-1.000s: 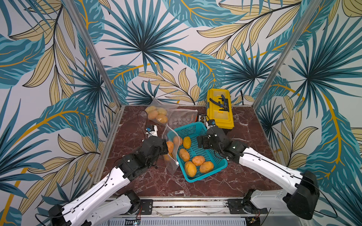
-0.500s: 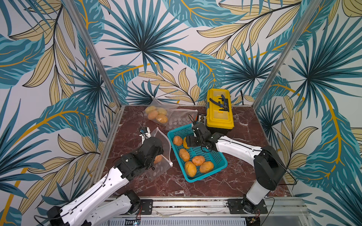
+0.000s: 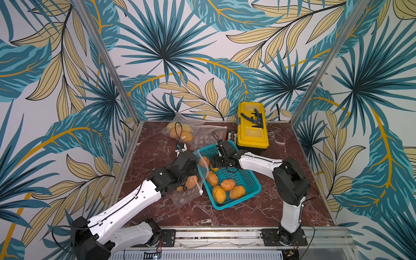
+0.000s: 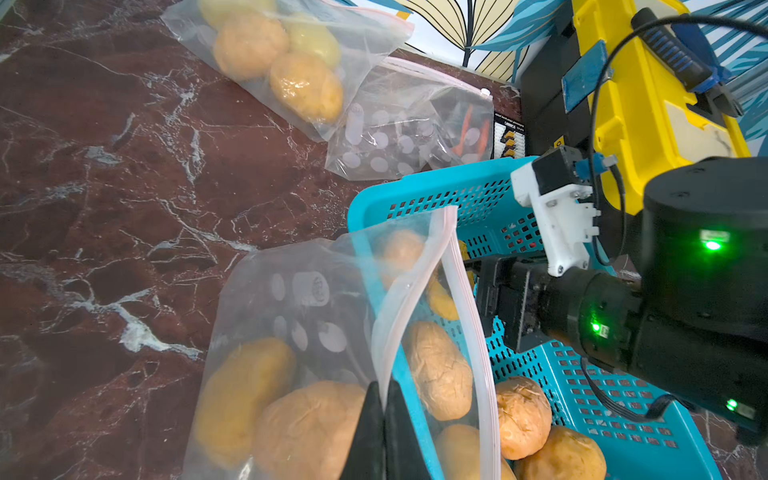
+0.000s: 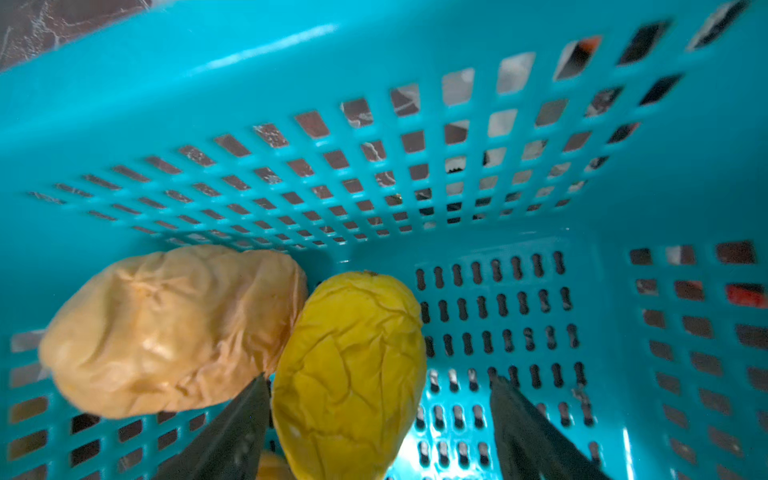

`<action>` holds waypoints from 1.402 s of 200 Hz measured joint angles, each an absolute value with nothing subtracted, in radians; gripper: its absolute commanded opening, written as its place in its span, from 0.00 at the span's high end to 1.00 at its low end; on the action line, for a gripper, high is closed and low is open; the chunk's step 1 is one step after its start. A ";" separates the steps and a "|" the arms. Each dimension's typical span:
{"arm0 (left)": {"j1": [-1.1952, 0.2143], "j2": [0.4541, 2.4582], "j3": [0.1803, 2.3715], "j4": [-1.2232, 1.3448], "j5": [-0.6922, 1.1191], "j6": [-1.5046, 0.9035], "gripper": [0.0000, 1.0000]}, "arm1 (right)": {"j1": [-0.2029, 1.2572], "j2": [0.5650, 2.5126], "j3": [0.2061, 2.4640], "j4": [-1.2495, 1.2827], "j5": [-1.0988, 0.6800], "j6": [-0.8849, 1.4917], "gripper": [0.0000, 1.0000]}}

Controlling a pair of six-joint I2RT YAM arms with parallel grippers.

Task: Put the potatoes into a zipper bag and zip it
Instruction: Pick up the potato from the basket.

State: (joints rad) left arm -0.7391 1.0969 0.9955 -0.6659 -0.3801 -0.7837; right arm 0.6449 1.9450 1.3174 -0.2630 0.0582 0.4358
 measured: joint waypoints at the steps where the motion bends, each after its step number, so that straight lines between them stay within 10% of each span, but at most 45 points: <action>1: -0.739 1.097 0.995 -0.665 -0.380 -0.784 1.00 | 0.644 1.947 1.319 -0.263 0.058 0.437 0.18; 127: -0.739 1.052 0.995 -0.648 -0.342 -0.757 1.00 | 0.628 2.007 1.362 -0.300 -0.019 0.460 0.57; 280: -0.739 1.046 0.990 -0.614 -0.283 -0.729 1.00 | 0.629 1.406 1.087 -0.316 -0.006 0.474 0.68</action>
State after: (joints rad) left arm -0.7391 1.0462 0.9901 -0.6136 -0.2829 -0.7288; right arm 0.6292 1.4055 1.0866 -0.3161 -0.0059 0.4744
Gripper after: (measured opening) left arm 0.047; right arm 0.598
